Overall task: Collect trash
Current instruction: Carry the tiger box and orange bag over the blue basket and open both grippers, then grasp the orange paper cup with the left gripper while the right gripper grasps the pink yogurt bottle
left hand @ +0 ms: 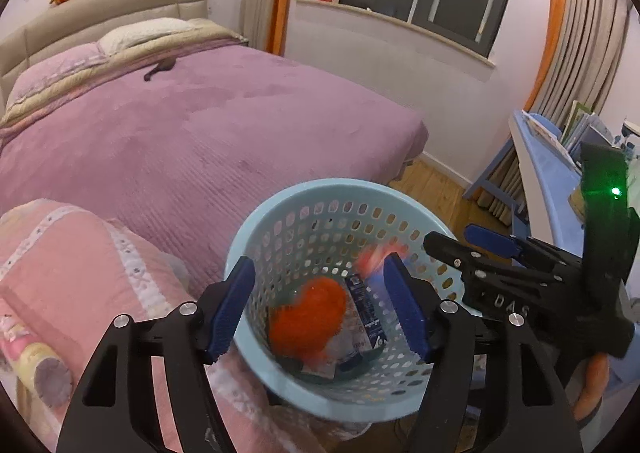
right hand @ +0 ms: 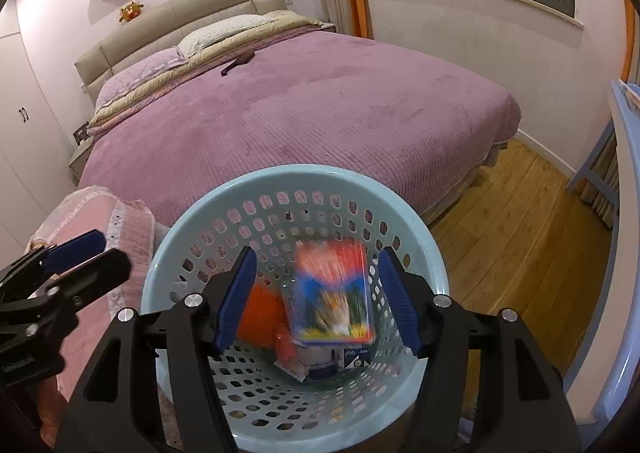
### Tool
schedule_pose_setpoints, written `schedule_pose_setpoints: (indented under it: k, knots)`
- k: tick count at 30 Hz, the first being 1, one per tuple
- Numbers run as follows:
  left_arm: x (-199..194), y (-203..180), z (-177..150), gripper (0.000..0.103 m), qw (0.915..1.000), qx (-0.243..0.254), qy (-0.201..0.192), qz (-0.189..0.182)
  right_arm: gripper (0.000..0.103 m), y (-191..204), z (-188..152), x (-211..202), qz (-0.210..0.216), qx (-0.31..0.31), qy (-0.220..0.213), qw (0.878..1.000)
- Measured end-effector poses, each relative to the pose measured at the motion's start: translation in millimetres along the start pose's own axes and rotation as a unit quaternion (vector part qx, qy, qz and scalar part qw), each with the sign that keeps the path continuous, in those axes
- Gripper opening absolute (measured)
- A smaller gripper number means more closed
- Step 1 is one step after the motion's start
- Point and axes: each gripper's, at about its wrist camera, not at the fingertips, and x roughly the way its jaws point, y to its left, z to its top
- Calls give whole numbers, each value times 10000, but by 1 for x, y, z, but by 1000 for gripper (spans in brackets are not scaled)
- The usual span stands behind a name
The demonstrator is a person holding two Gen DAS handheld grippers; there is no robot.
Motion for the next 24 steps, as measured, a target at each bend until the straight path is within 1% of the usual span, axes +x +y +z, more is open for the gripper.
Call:
schedule_pose_setpoints:
  k: [4, 8, 12, 16, 18, 19, 20, 22, 24]
  knots:
    - [-29, 6, -6, 68, 9996, -37, -266, 40, 60, 7, 0, -15, 111, -25, -135, 9998]
    - [-68, 20, -14, 68, 9980, -203, -600, 42, 60, 28, -2, -36, 300, -200, -320, 9988]
    - [-109, 39, -23, 68, 9946, -405, -933, 207, 60, 64, -5, -60, 645, -484, -534, 9953]
    - [-159, 68, -42, 68, 9879, -683, -1335, 396, 60, 116, -11, -77, 1124, -839, -699, 9876]
    - [-181, 85, -51, 70, 9840, -820, -1473, 581, 60, 140, -15, -81, 1332, -1032, -755, 9828]
    - [-195, 98, -59, 72, 9809, -901, -1549, 759, 60, 155, -17, -82, 1422, -1152, -776, 9800]
    - [-203, 105, -63, 73, 9790, -948, -1578, 879, 60, 167, -20, -82, 1481, -1252, -786, 9779]
    - [-221, 130, -76, 74, 9720, -1141, -1612, 1273, 60, 195, -26, -78, 1653, -1459, -754, 9725]
    - [-232, 153, -85, 76, 9669, -1345, -1606, 1453, 60, 218, -29, -71, 1819, -1613, -655, 9678]
